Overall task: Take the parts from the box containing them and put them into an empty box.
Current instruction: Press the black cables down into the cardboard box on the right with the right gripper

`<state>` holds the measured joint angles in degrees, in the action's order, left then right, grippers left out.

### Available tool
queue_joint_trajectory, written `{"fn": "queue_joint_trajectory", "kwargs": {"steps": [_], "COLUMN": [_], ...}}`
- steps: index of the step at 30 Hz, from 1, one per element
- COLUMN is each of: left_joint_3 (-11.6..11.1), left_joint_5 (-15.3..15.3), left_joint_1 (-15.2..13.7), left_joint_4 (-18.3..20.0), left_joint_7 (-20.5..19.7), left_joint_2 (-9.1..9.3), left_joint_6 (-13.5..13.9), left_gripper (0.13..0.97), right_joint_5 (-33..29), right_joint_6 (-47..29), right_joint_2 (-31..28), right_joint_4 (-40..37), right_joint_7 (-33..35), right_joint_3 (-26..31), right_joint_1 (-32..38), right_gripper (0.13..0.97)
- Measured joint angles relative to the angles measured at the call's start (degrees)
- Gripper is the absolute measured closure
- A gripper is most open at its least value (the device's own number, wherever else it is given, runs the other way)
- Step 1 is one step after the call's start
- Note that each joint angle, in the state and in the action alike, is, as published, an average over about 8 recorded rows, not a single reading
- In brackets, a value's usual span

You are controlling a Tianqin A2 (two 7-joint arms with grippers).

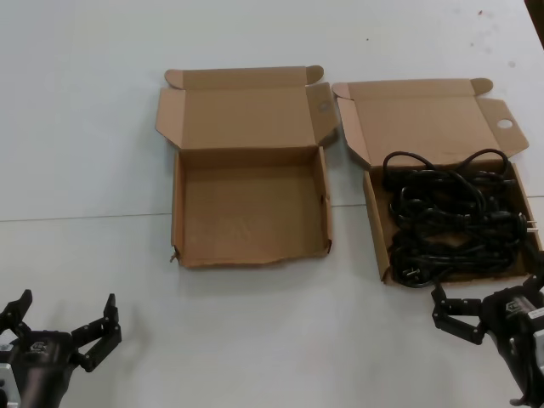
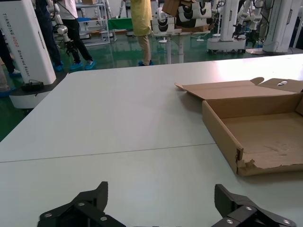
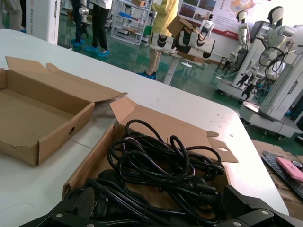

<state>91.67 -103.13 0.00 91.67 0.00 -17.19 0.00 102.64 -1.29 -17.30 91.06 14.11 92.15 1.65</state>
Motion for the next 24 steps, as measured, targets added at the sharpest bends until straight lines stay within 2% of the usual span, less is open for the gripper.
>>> {"fn": "queue_joint_trajectory", "kwargs": {"steps": [5, 9, 17, 18, 24], "left_joint_3": [0.0, 0.0, 0.0, 0.0, 0.0], "left_joint_5": [0.0, 0.0, 0.0, 0.0, 0.0], "left_joint_1": [0.0, 0.0, 0.0, 0.0, 0.0], "left_joint_4": [0.0, 0.0, 0.0, 0.0, 0.0], "left_joint_7": [0.0, 0.0, 0.0, 0.0, 0.0], "left_joint_2": [0.00, 0.00, 0.00, 0.00, 0.00], "left_joint_6": [0.0, 0.0, 0.0, 0.0, 0.0], "left_gripper": [0.330, 0.330, 0.524, 0.524, 0.676], "right_joint_5": [-0.1, -0.3, -0.8, -0.8, -0.5], "right_joint_6": [-0.5, -1.6, -2.9, -2.9, -1.2], "right_joint_2": [0.6, 1.9, 2.8, 2.6, -1.4], "right_joint_4": [0.0, 0.0, 0.3, 0.4, 1.9], "right_joint_7": [0.0, 0.0, 0.0, 0.0, 0.0], "right_joint_3": [-0.6, -1.8, -3.0, -2.9, -0.2], "right_joint_1": [0.1, 0.2, 0.4, 0.4, 0.9], "right_gripper": [0.129, 0.129, 0.129, 0.129, 0.129]}}
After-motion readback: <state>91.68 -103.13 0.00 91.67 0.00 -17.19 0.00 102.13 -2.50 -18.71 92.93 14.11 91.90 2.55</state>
